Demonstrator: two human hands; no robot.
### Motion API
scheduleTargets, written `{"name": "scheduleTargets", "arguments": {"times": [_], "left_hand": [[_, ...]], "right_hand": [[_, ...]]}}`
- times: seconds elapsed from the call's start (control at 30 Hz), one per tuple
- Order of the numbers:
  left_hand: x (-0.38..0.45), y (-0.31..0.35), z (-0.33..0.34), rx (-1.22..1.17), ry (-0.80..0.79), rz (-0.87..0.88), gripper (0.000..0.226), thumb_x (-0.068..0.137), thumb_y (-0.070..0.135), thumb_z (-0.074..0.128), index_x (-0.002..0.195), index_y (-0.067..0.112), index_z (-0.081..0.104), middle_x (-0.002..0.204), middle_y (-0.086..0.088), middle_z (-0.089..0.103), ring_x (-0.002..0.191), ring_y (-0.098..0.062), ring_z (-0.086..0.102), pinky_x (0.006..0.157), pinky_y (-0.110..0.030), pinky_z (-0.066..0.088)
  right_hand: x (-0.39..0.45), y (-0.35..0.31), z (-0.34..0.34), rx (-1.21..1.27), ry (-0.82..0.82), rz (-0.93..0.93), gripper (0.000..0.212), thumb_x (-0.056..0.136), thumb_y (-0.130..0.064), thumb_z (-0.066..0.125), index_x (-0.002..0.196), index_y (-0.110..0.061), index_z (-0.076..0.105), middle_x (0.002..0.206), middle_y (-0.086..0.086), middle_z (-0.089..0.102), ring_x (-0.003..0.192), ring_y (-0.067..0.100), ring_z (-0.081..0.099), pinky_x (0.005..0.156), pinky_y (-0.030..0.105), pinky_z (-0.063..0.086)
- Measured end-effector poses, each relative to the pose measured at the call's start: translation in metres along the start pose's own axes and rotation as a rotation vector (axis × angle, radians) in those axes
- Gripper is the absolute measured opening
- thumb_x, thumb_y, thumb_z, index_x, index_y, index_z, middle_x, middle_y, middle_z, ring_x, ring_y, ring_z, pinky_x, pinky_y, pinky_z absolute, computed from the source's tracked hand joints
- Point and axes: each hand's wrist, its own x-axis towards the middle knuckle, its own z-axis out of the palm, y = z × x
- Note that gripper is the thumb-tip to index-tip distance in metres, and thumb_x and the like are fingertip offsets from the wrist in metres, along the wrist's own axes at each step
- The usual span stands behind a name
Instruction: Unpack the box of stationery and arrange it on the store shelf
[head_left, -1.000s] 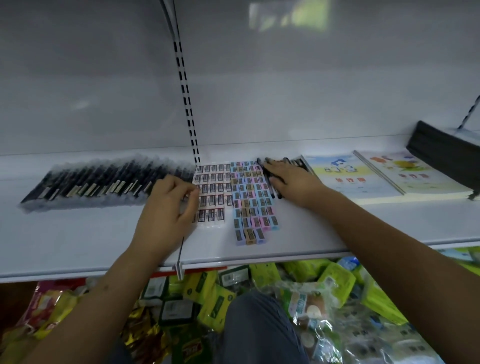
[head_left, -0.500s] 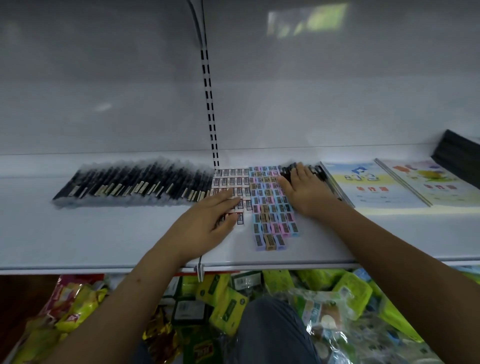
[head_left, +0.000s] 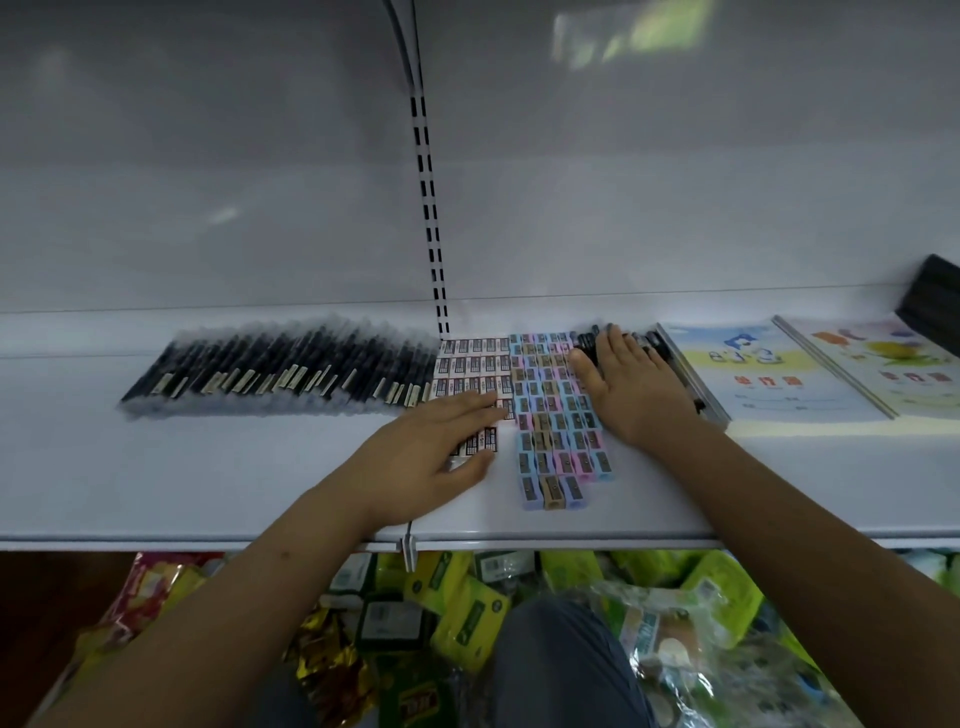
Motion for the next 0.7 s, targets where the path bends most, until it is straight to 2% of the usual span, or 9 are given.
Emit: {"name": "scheduleTargets", "arguments": {"times": [0.1,0.23,0.4,0.6,0.7], "left_hand": [[0.002,0.001,-0.001,-0.001,-0.046,0.000,0.054,0.103,0.048,0.035,0.154,0.038,0.023,0.159,0.024,0.010,0.145,0.009,0.001,0.113,-0.010,-0.004],[0.007,-0.007,-0.007,-0.019,-0.208,0.035,0.057,0.105,0.048,0.028,0.157,0.034,0.008,0.162,0.019,-0.003,0.146,0.007,-0.010,0.113,-0.010,-0.011],[0.010,-0.014,-0.012,-0.006,-0.263,0.066,0.059,0.105,0.047,0.026,0.157,0.032,0.004,0.163,0.016,-0.007,0.146,0.005,-0.012,0.113,-0.010,-0.013],[0.001,-0.009,-0.010,-0.025,-0.146,0.073,0.056,0.105,0.049,0.025,0.157,0.033,0.010,0.163,0.016,-0.003,0.146,0.007,-0.010,0.118,-0.016,-0.007],[-0.002,-0.004,-0.012,-0.035,0.009,0.056,0.056,0.105,0.048,0.029,0.157,0.032,0.016,0.164,0.015,0.001,0.148,0.005,-0.005,0.119,-0.017,-0.001]], "right_hand": [[0.001,0.001,0.002,-0.021,0.012,-0.008,0.105,0.072,-0.074,-0.018,0.156,-0.014,-0.001,0.163,0.006,-0.004,0.151,0.019,-0.003,0.123,0.040,0.000],[0.001,0.001,0.003,-0.025,0.018,-0.003,0.103,0.073,-0.074,-0.017,0.156,-0.015,-0.002,0.164,0.005,-0.005,0.151,0.018,-0.003,0.123,0.041,0.000],[0.000,0.000,0.001,-0.008,0.012,-0.009,0.099,0.075,-0.073,-0.016,0.155,-0.017,-0.002,0.164,0.003,-0.005,0.150,0.017,-0.004,0.122,0.040,0.000],[-0.005,-0.001,-0.002,0.012,0.041,-0.023,0.095,0.081,-0.071,-0.014,0.156,-0.017,0.006,0.164,0.003,0.001,0.151,0.017,0.000,0.122,0.039,0.000],[-0.002,-0.003,-0.004,0.012,0.190,-0.068,0.096,0.085,-0.068,-0.017,0.153,-0.016,0.026,0.161,0.005,0.022,0.149,0.018,0.013,0.122,0.039,0.001]]}}
